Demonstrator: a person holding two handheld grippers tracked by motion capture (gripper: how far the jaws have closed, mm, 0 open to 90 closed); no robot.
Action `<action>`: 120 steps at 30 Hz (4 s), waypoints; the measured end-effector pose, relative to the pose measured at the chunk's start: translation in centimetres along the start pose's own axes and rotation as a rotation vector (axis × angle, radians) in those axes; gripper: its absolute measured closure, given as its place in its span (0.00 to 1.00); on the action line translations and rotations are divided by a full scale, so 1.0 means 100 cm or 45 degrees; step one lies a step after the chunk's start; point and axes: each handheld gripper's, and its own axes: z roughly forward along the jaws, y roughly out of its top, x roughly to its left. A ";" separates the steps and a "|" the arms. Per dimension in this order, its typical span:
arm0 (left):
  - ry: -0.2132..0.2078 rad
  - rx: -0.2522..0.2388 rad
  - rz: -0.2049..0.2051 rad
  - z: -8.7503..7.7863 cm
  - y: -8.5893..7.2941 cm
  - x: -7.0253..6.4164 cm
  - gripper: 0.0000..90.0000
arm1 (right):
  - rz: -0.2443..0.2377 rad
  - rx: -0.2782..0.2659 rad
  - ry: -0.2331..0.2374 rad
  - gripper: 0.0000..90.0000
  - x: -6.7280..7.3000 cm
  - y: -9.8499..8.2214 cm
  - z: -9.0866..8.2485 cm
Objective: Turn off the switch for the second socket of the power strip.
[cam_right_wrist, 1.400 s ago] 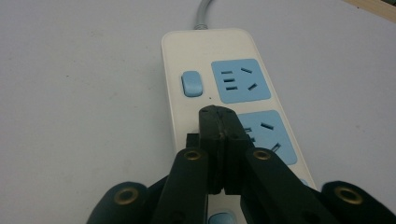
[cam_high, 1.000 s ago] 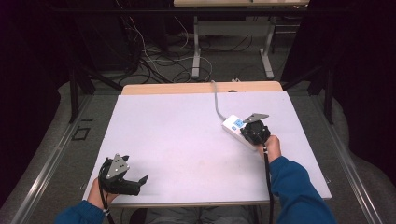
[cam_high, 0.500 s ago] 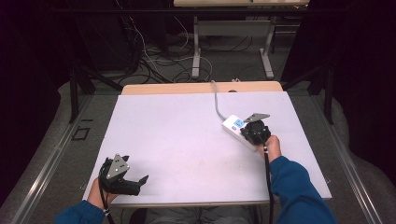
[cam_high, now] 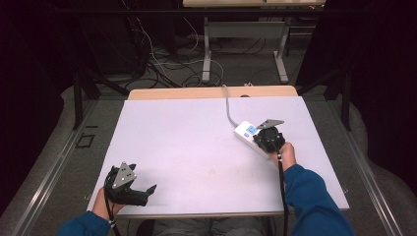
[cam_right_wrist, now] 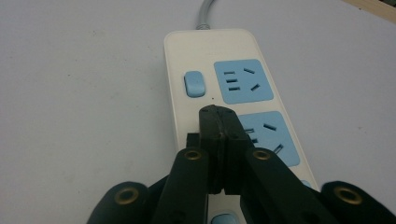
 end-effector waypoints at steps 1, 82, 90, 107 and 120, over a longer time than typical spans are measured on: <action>0.000 -0.001 0.000 0.000 0.000 0.000 0.00 | 0.000 0.000 0.000 1.00 0.000 0.000 0.000; 0.002 0.005 0.007 0.000 0.000 0.000 0.01 | 0.018 -0.001 0.011 1.00 0.000 -0.001 0.001; 0.002 0.001 0.003 0.000 0.000 -0.001 0.01 | 0.028 -0.006 0.010 1.00 -0.001 -0.002 0.001; 0.000 0.002 0.004 0.001 0.000 0.000 0.01 | 0.038 -0.009 0.015 1.00 -0.001 -0.002 0.001; 0.002 0.002 0.005 0.001 0.000 0.000 0.01 | 0.031 -0.007 0.014 1.00 -0.001 -0.001 0.000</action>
